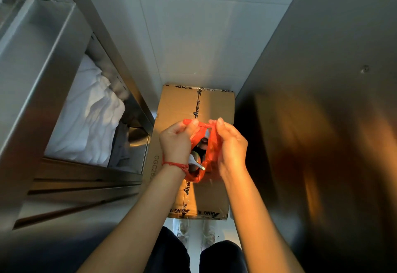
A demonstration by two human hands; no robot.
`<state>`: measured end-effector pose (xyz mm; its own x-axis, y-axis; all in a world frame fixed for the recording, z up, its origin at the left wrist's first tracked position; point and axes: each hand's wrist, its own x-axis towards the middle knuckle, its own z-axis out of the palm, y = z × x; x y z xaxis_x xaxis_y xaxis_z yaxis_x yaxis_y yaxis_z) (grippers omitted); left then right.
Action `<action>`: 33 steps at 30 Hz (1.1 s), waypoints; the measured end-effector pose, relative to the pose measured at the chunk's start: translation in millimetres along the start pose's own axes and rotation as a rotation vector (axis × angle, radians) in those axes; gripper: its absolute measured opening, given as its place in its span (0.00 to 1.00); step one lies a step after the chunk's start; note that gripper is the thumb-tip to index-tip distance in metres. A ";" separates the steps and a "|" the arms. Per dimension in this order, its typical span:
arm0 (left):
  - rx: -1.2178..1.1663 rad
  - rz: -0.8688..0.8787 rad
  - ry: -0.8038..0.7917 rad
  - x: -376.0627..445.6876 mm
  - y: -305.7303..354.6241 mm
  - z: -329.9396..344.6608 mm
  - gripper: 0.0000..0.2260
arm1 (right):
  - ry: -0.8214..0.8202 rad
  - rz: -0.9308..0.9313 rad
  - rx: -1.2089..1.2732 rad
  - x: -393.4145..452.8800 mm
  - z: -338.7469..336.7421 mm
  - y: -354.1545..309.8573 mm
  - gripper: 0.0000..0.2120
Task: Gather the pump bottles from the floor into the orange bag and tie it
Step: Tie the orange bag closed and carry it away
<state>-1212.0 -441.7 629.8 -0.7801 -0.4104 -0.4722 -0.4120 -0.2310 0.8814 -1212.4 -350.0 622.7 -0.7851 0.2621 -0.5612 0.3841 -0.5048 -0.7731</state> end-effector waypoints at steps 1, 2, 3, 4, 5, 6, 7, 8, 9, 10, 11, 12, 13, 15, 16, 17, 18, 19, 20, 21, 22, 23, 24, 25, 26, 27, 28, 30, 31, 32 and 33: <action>-0.034 -0.030 0.053 3.9 -2.1 -4.0 0.05 | 0.039 0.015 0.101 2.5 -2.0 -1.4 0.05; -0.085 -0.065 0.109 8.0 -3.2 -10.3 0.02 | 0.076 0.032 0.215 5.7 -6.3 -3.9 0.05; -0.136 -0.095 0.168 13.9 -5.9 -18.2 0.03 | 0.116 0.049 0.309 9.9 -12.0 -6.3 0.05; -0.188 -0.130 0.211 19.2 -8.9 -27.6 0.03 | 0.154 0.067 0.366 13.2 -18.5 -8.0 0.05; -0.218 -0.153 0.246 23.7 -12.7 -36.3 0.04 | 0.186 0.086 0.388 15.6 -24.6 -8.1 0.05; -0.238 -0.179 0.273 26.5 -16.3 -43.1 0.05 | 0.209 0.103 0.390 16.7 -29.8 -6.7 0.05; -0.254 -0.200 0.292 27.2 -18.2 -46.9 0.08 | 0.224 0.113 0.391 17.7 -33.1 -4.5 0.06; -0.277 -0.217 0.298 27.7 -19.3 -48.9 0.10 | 0.235 0.116 0.399 18.4 -34.8 -1.9 0.06; -0.293 -0.216 0.300 27.7 -19.4 -49.3 0.12 | 0.242 0.116 0.414 18.8 -35.6 0.3 0.06; -0.304 -0.207 0.297 27.7 -19.4 -49.2 0.13 | 0.247 0.114 0.430 19.0 -36.3 1.6 0.06; -0.302 -0.196 0.291 26.9 -18.1 -48.9 0.13 | 0.247 0.107 0.436 19.2 -37.4 1.7 0.06; -0.294 -0.182 0.271 26.1 -16.7 -49.5 0.13 | 0.239 0.091 0.427 19.3 -38.7 1.0 0.05; -0.267 -0.157 0.243 24.4 -14.8 -50.8 0.12 | 0.223 0.064 0.405 19.1 -39.7 -0.5 0.05; -0.179 -0.079 0.171 19.7 -12.9 -55.0 0.11 | 0.173 -0.014 0.340 16.3 -40.5 -5.5 0.05; -0.130 -0.031 0.138 17.1 -11.8 -57.2 0.11 | 0.146 -0.058 0.301 14.0 -39.7 -8.7 0.05; -0.088 0.025 0.108 14.7 -9.3 -57.9 0.10 | 0.117 -0.103 0.251 11.0 -38.1 -11.9 0.06; -0.048 0.086 0.078 12.6 -5.6 -57.9 0.09 | 0.086 -0.151 0.188 7.7 -35.7 -15.0 0.07; -0.004 0.148 0.048 11.2 -1.4 -55.4 0.08 | 0.050 -0.204 0.113 4.4 -32.4 -18.0 0.07; 0.039 0.207 0.014 9.8 3.5 -51.5 0.08 | 0.010 -0.264 0.026 1.2 -28.5 -20.7 0.08; 0.081 0.258 -0.023 9.0 8.7 -45.8 0.08 | -0.026 -0.332 -0.070 -1.6 -24.4 -23.1 0.08; 0.130 0.304 -0.066 7.9 13.7 -39.2 0.07 | -0.058 -0.400 -0.169 -4.3 -20.1 -24.9 0.09; 0.186 0.356 -0.119 6.2 18.2 -32.1 0.07 | -0.082 -0.459 -0.258 -6.4 -16.1 -26.3 0.09; 0.247 0.415 -0.185 4.0 21.7 -25.2 0.07 | -0.103 -0.504 -0.329 -8.5 -12.4 -27.2 0.08; 0.293 0.476 -0.254 1.9 23.7 -18.5 0.06 | -0.123 -0.541 -0.384 -10.5 -9.1 -27.6 0.06; 0.319 0.519 -0.309 0.9 24.3 -12.9 0.06 | -0.143 -0.576 -0.426 -12.3 -6.5 -27.7 0.04; 0.326 0.540 -0.342 1.1 24.3 -8.1 0.06 | -0.158 -0.609 -0.455 -13.6 -4.6 -27.7 0.04; 0.326 0.541 -0.358 2.2 24.1 -5.4 0.07 | -0.167 -0.636 -0.472 -14.1 -3.8 -27.7 0.04; 0.309 0.521 -0.373 4.8 23.5 -2.7 0.07 | -0.170 -0.678 -0.503 -13.8 -3.4 -28.5 0.04; 0.292 0.511 -0.382 5.7 22.9 -2.2 0.07 | -0.168 -0.691 -0.518 -13.6 -3.6 -29.3 0.04; 0.272 0.503 -0.392 5.8 22.0 -2.3 0.07 | -0.168 -0.697 -0.527 -13.3 -3.7 -30.0 0.04; 0.256 0.496 -0.400 5.4 21.3 -2.2 0.07 | -0.172 -0.694 -0.526 -13.2 -3.6 -30.3 0.04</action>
<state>-1223.9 -450.8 646.0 -0.9989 -0.0448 -0.0153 -0.0213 0.1358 0.9905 -1212.0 -335.3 652.4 -0.9699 0.2201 0.1044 -0.0656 0.1770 -0.9820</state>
